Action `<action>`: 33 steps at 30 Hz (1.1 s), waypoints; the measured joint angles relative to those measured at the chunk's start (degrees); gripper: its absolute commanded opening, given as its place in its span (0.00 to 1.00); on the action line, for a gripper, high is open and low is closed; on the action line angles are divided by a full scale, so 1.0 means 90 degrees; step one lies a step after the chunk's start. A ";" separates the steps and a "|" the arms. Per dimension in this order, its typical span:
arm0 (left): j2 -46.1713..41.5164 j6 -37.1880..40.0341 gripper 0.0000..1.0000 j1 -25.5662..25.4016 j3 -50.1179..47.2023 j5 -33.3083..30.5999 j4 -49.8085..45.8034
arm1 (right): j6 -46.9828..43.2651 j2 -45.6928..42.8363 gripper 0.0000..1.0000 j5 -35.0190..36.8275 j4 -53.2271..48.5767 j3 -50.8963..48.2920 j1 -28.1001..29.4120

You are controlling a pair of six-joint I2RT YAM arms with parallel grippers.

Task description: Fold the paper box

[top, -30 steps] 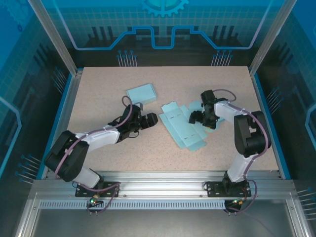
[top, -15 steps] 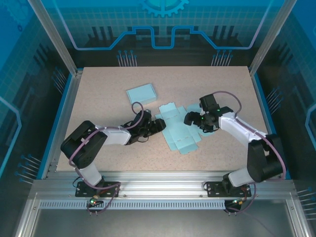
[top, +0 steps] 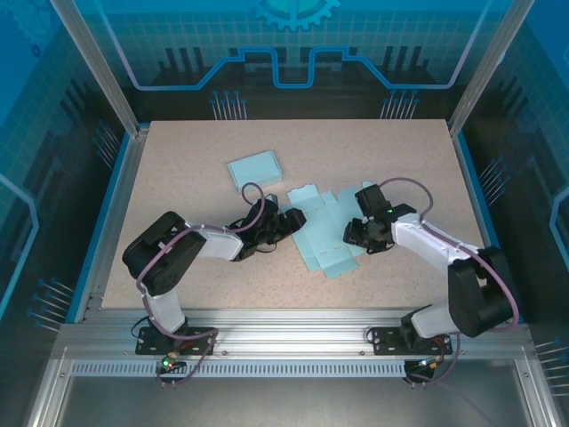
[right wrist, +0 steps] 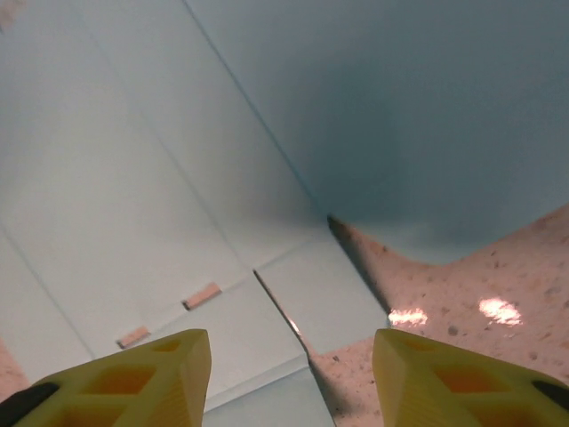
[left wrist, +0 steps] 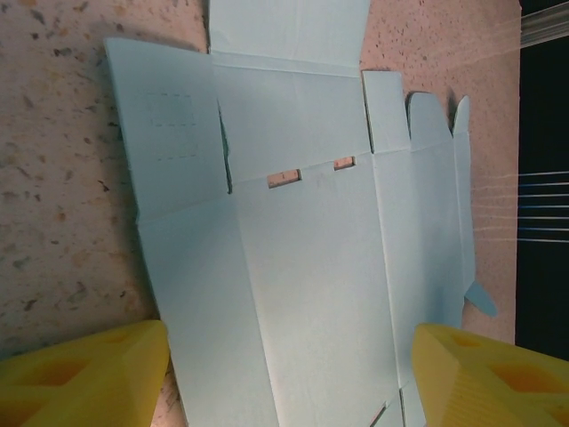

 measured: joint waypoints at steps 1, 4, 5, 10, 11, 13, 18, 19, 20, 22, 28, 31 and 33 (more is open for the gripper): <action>0.0000 -0.0007 0.74 -0.0002 -0.0002 0.0000 0.0015 | 0.0022 0.0121 0.51 0.0005 0.0000 0.0000 0.0112; 0.0000 -0.0027 0.74 -0.0007 -0.0012 0.0000 0.0041 | 0.0107 0.0420 0.51 0.0092 -0.0034 0.0010 0.0510; 0.0000 -0.0027 0.74 -0.0007 -0.0012 0.0000 0.0041 | 0.0124 0.0510 0.50 0.0143 -0.0070 0.0024 0.0629; 0.0005 -0.0027 0.73 -0.0015 -0.0056 0.0012 0.0155 | 0.0260 0.0957 0.47 0.0291 -0.0117 0.0083 0.1039; 0.0005 -0.0032 0.72 -0.0015 -0.0068 0.0019 0.0180 | 0.0282 0.0974 0.47 0.0296 -0.0109 0.0085 0.1054; 0.0017 -0.0049 0.70 -0.0022 -0.0097 0.0046 0.0253 | 0.0335 0.0976 0.47 0.0255 -0.0041 0.0085 0.1054; 0.0053 -0.0100 0.69 -0.0061 -0.0206 0.0092 0.0544 | 0.0447 0.1018 0.47 -0.0002 0.0274 0.0087 0.1059; 0.0063 -0.0102 0.69 -0.0070 -0.0219 0.0112 0.0593 | 0.0452 0.1027 0.46 -0.0034 0.0321 0.0092 0.1059; 0.0073 -0.0124 0.68 -0.0078 -0.0228 0.0121 0.0644 | 0.0466 0.1037 0.46 -0.0073 0.0364 0.0097 0.1059; 0.0075 -0.0170 0.69 -0.0109 -0.0299 0.0158 0.0760 | 0.0500 0.1059 0.46 -0.0136 0.0430 0.0119 0.1059; -0.0641 -0.0199 0.92 -0.0206 -0.0731 -0.0182 0.0318 | 0.0542 0.1064 0.47 -0.0170 0.0447 0.0155 0.1059; -0.1110 0.0036 0.93 -0.0170 -0.0738 -0.0461 -0.0486 | 0.0542 0.0974 0.48 -0.0165 0.0406 0.0155 0.1059; -0.1222 0.0253 0.93 -0.0002 -0.0614 -0.0444 -0.0959 | 0.0542 0.0814 0.49 -0.0160 0.0333 0.0155 0.1064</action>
